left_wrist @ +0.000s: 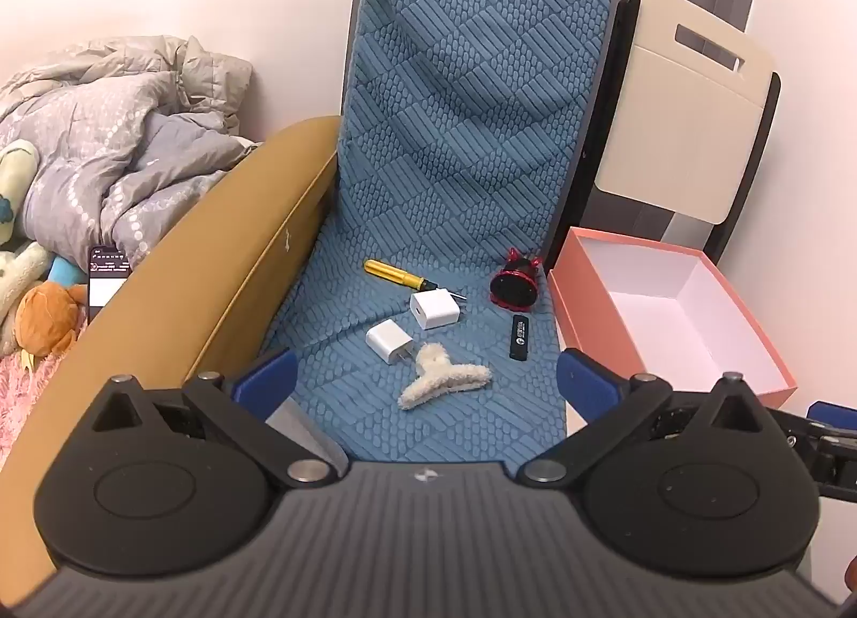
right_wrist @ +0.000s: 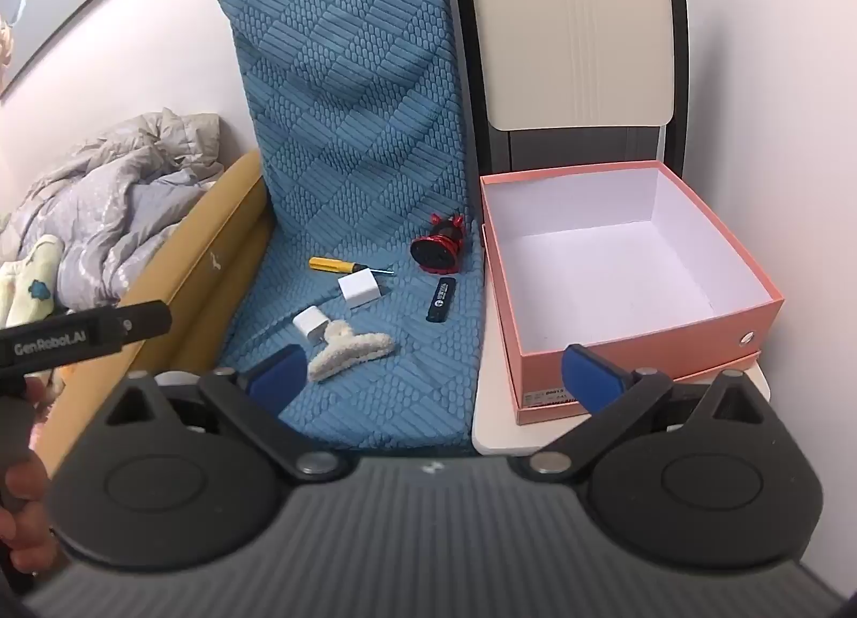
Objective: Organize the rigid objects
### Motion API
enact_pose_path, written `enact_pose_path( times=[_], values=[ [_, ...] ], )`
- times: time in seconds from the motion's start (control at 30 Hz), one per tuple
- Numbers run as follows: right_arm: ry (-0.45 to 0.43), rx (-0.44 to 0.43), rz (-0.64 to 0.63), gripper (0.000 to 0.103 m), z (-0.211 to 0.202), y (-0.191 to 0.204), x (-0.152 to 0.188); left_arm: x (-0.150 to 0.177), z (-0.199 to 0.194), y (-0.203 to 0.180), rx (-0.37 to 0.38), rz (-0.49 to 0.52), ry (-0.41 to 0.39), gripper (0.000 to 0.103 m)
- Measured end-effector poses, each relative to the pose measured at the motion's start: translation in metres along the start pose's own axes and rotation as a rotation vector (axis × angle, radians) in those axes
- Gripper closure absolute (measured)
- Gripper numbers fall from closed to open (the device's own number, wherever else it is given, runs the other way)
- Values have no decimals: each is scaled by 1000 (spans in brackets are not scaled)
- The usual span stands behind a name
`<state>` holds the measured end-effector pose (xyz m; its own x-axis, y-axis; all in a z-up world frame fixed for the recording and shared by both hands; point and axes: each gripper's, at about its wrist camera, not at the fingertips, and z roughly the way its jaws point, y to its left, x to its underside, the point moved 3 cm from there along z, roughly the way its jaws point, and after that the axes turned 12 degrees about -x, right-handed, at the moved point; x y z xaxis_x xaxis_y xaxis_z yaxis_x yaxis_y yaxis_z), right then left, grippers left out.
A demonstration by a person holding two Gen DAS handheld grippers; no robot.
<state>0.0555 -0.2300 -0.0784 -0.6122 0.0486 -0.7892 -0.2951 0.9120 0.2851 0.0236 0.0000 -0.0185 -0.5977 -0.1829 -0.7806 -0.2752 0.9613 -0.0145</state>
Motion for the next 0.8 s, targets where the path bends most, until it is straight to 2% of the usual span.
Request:
enact_pose_path(
  times=[0.6,0.8],
  values=[
    [13,0,0,0,2,0,0,7,-2,-1,-6,4,13,0],
    [16,-1,-4,0,-1,3,4,9,-3,-2,15,-3,21,0]
  ],
)
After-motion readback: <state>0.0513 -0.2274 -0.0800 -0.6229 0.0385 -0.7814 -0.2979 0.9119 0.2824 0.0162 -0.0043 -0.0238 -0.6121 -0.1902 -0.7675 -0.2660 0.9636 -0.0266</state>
